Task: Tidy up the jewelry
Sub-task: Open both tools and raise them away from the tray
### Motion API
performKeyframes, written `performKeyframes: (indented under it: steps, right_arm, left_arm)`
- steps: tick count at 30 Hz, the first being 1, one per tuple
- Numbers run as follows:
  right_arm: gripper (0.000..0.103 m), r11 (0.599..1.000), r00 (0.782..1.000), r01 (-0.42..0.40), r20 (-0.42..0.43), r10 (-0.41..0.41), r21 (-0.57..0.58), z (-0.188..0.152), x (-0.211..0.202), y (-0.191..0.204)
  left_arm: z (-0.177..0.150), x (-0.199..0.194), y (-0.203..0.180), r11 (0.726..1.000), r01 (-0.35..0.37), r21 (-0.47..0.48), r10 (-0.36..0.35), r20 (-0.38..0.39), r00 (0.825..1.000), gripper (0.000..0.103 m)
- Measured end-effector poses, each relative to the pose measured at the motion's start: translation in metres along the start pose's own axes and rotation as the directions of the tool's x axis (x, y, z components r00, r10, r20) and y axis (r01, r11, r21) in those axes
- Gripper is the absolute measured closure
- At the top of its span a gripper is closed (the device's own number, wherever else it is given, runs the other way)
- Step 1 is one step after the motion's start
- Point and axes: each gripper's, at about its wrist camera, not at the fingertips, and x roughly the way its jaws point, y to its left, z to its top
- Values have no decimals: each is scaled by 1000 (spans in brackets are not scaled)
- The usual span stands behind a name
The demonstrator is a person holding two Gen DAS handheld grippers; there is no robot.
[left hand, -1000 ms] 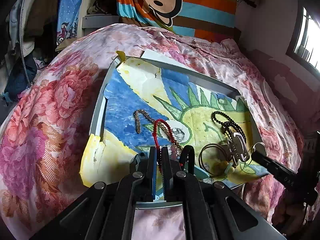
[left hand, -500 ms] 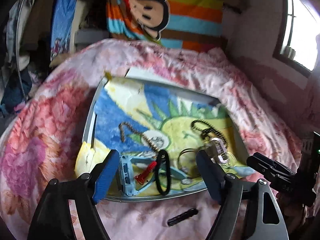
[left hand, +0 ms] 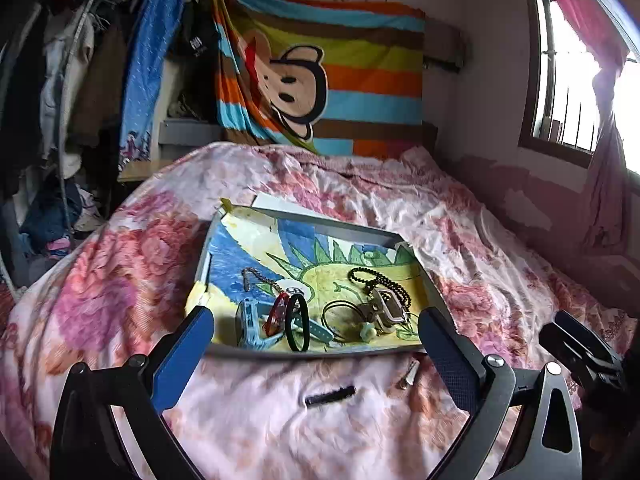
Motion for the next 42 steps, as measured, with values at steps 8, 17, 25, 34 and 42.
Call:
performKeyframes:
  steps: [8,17,25,34,42]
  right_arm:
    - [2,998,999,31,-7,-32,-50,-29,-64,9]
    - [2,997,994,68,-87,-70,-18,-60,-102,1]
    - [2,996,984,91,-155,-89,6,-78,-114,-12]
    - [2,994,969,99,-230,-87,42,-86,-94,-19]
    - [2,997,963,77,-259,-70,17,-85,-71,-4]
  left_arm:
    - [-46,-62,-12,993,-44,112,39,47,998,0]
    - [-83,-95,-18,991,-68,113,71,-22,997,0]
    - [-106,-108,-1,992,-119,31,121,-84,989,0]
    - [-113,-101,4,989,-150,16,151,-135,979,0]
    - [-110,-88,14,986,-166,-3,163,-155,974,0]
